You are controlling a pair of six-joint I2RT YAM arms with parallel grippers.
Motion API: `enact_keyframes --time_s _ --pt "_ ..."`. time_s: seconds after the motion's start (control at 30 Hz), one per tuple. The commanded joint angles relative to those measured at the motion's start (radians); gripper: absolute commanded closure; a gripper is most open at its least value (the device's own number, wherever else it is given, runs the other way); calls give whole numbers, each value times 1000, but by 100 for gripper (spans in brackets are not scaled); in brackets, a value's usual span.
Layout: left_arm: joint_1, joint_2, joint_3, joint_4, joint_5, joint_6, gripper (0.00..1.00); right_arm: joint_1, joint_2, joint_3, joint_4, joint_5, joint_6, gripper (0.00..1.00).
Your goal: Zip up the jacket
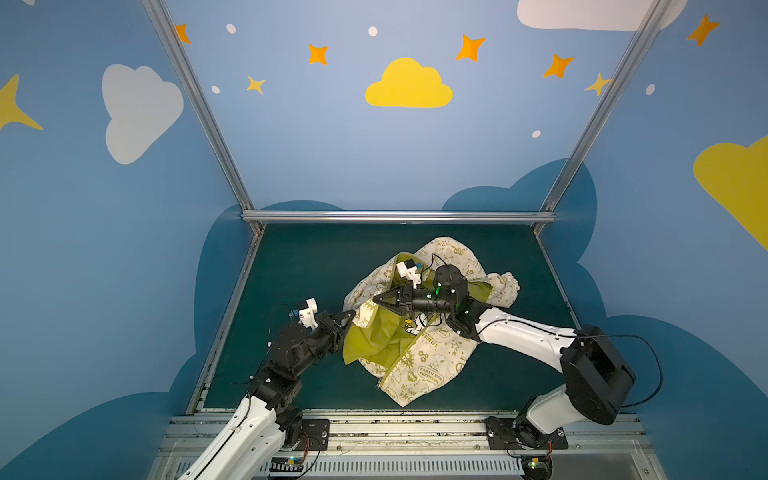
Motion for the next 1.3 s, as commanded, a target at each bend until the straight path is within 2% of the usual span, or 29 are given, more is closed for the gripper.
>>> enact_keyframes --time_s 0.0,0.33,0.63,0.77,1.0,1.27 --pt "-2 -13 57 -29 22 39 97 -4 -7 61 -3 5 -24 100" --pt "-2 -38 90 -95 77 60 97 9 123 162 -46 5 -34 100" --pt "-3 -49 80 -99 54 66 86 32 166 167 -86 13 -36 100" --pt "-3 -16 77 -55 77 66 86 38 172 171 -94 4 -40 100" --pt "-3 -8 96 -72 70 80 62 38 178 172 -120 6 -55 100" --pt "-3 6 102 -61 89 85 45 34 200 194 -136 -6 -54 100"
